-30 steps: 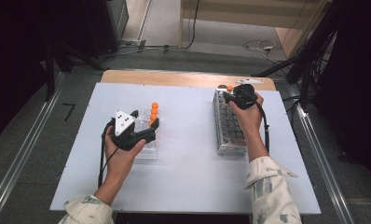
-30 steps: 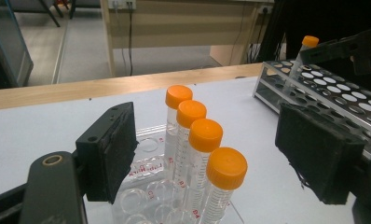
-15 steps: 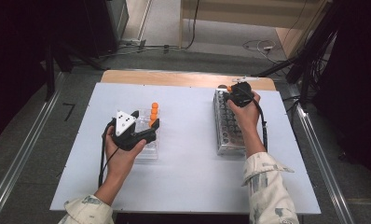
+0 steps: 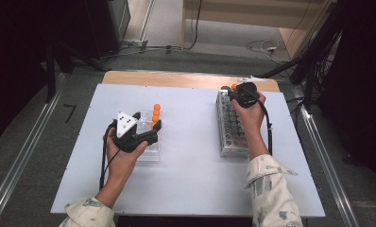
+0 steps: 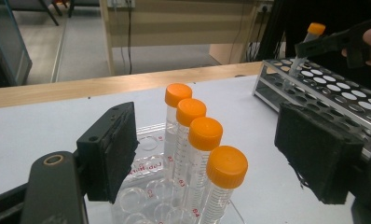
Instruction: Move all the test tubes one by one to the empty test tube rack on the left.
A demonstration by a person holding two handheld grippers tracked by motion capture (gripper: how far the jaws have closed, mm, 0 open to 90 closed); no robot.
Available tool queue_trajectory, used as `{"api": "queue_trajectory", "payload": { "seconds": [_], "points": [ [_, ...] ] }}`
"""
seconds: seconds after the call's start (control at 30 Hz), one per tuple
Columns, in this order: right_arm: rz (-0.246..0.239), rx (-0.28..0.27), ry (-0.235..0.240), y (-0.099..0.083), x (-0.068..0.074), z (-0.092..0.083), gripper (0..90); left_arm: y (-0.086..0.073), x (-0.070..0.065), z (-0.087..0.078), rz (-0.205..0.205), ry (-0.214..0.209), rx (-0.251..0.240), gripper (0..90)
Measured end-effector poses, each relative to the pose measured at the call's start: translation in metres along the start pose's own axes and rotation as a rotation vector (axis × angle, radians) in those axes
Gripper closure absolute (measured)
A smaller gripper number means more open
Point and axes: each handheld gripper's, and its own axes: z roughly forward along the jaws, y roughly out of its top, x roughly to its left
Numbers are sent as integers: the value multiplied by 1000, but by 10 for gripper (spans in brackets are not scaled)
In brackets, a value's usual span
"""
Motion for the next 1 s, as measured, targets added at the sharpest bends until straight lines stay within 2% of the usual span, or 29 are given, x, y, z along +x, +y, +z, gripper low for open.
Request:
{"api": "queue_trajectory", "payload": {
  "seconds": [0.27, 0.33, 0.47, 0.67, 0.8, 1.0],
  "points": [
    [-7, -87, -9, 9, -1, -25, 719, 0, -1, 0, 5, -3, -2, 220],
    [-24, -102, -20, 10, 0, -31, 719, 0, -1, 0, 8, 1, -1, 220],
    [-45, -131, -14, 13, 3, -45, 719, 1, -1, -1, 6, 0, -4, 218],
    [-64, -157, 69, 13, 18, -67, 719, 10, 4, -7, -33, -9, -19, 190],
    [-103, -143, 142, 5, 35, -77, 719, 17, 3, -12, -36, -25, -28, 150],
    [-160, -106, 241, -9, 64, -86, 719, 22, -9, -15, -18, -61, -41, 139]
  ]
}}
